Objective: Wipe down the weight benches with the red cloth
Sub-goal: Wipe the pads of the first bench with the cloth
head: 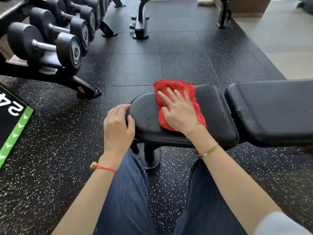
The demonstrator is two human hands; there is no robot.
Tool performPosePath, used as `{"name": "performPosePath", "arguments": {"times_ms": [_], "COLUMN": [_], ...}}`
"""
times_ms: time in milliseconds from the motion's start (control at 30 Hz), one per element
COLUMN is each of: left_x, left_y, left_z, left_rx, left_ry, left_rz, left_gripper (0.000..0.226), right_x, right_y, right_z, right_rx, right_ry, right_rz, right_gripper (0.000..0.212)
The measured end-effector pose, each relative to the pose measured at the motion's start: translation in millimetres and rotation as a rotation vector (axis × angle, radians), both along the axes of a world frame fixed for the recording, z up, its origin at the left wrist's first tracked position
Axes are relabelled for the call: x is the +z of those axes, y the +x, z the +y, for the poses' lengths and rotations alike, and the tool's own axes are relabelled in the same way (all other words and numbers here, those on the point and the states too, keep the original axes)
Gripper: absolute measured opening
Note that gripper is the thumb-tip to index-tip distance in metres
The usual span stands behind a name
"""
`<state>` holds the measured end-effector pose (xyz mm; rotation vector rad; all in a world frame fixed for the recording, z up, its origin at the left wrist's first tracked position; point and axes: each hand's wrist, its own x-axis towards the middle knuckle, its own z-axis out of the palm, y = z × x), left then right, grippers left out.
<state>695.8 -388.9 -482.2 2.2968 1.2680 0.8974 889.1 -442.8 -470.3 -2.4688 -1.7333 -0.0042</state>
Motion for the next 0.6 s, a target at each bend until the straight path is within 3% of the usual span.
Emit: {"name": "performPosePath", "arguments": {"times_ms": [200,367,600], "left_x": [5.9,4.2,-8.3], "left_y": [16.3,45.2,78.9], "left_z": [-1.2,-2.0,3.6], "left_rx": [-0.017,-0.075,-0.129], "left_ry": [0.077,0.073,0.062], "left_rz": [-0.025,0.022,0.158], "left_gripper": [0.035,0.036,0.034], "right_x": [-9.1,-9.9,1.4], "right_y": [-47.6,4.9,67.1], "right_z": [-21.7,-57.9,-15.7], "right_rx": [0.246,0.072,-0.189], "right_ry": [0.036,0.089,0.007], "right_rz": [0.006,0.136,0.128], "right_gripper": [0.058,0.056,0.056]}}
